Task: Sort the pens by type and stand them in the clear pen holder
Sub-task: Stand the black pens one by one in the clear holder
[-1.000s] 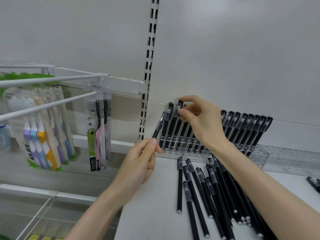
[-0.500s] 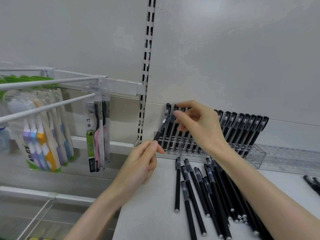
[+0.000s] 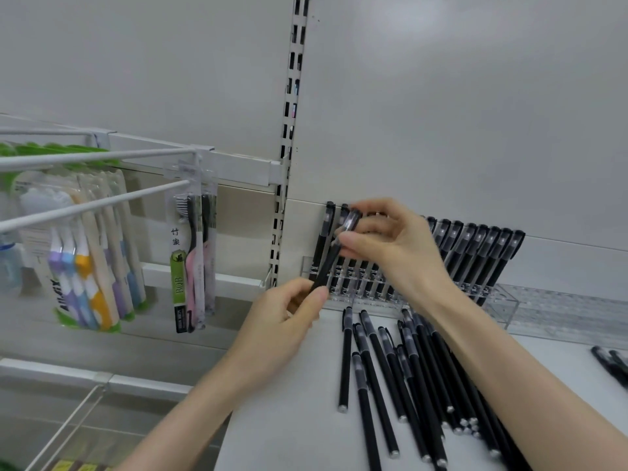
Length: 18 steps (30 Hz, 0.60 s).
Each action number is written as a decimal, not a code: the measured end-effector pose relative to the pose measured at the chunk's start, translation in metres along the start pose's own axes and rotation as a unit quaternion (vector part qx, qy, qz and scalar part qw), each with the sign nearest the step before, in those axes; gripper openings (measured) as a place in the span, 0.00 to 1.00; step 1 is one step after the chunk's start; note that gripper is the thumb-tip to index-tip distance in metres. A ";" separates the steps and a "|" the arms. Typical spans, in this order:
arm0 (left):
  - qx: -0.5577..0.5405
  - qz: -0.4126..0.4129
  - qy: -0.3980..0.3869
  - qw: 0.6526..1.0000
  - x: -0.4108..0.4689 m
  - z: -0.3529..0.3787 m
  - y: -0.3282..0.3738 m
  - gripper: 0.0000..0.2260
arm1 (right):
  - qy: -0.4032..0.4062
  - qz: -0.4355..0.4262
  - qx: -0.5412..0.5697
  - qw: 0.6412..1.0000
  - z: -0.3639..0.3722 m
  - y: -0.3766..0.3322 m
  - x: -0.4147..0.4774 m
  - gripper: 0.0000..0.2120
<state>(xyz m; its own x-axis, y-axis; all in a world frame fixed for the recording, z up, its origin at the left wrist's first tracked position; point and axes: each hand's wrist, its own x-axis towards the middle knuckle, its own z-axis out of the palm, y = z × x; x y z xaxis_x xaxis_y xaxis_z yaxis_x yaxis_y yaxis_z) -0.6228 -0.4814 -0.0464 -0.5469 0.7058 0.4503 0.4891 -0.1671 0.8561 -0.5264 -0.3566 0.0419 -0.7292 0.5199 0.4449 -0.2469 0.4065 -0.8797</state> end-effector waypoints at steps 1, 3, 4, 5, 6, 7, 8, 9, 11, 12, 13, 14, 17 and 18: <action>0.044 0.004 0.015 0.999 0.002 -0.002 -0.001 0.06 | 0.018 -0.021 -0.021 0.999 -0.005 -0.004 0.002 0.16; 0.110 0.004 0.041 0.993 0.010 -0.009 -0.002 0.08 | 0.062 -0.065 -0.068 0.994 -0.014 -0.010 0.007 0.16; 0.136 0.003 0.049 0.990 0.015 -0.011 -0.003 0.11 | 0.082 -0.083 -0.088 0.989 -0.017 -0.010 0.010 0.16; 0.162 0.005 0.055 0.985 0.021 -0.011 -0.004 0.15 | 0.097 -0.098 -0.103 0.985 -0.019 -0.010 0.012 0.17; 0.186 0.008 0.058 0.981 0.026 -0.010 -0.006 0.19 | 0.108 -0.109 -0.116 0.981 -0.019 -0.008 0.014 0.17; 0.203 0.010 0.058 0.977 0.031 -0.008 -0.008 0.23 | 0.115 -0.117 -0.127 0.978 -0.019 -0.007 0.016 0.17; 0.214 0.009 0.056 0.975 0.035 -0.005 -0.010 0.26 | 0.119 -0.123 -0.134 0.976 -0.018 -0.004 0.018 0.17; 0.226 0.005 0.053 0.973 0.039 -0.002 -0.012 0.28 | 0.122 -0.127 -0.139 0.974 -0.017 -0.002 0.020 0.17; 0.250 -0.003 0.044 0.967 0.044 0.001 -0.017 0.29 | 0.126 -0.132 -0.143 0.973 -0.015 0.002 0.022 0.17; 0.256 -0.007 0.043 0.966 0.045 0.002 -0.019 0.29 | 0.127 -0.133 -0.147 0.972 -0.014 0.003 0.023 0.17; 0.256 -0.010 0.046 0.966 0.046 0.003 -0.021 0.28 | 0.127 -0.134 -0.153 0.971 -0.013 0.004 0.024 0.17; 0.251 -0.012 0.050 0.967 0.047 0.003 -0.022 0.27 | 0.125 -0.135 -0.158 0.970 -0.013 0.005 0.024 0.17; 0.238 -0.008 0.061 0.969 0.047 0.004 -0.025 0.23 | 0.124 -0.136 -0.169 0.968 -0.013 0.009 0.025 0.17; 0.237 -0.006 0.062 0.969 0.048 0.004 -0.026 0.21 | 0.122 -0.134 -0.172 0.968 -0.013 0.012 0.025 0.17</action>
<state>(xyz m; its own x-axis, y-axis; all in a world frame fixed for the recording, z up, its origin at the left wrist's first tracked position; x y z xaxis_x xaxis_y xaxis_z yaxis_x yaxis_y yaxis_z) -0.6587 -0.4406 -0.0479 -0.6174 0.6122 0.4940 0.7240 0.1966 0.6612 -0.5393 -0.3293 0.0445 -0.4852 0.5069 0.7125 -0.1482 0.7554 -0.6383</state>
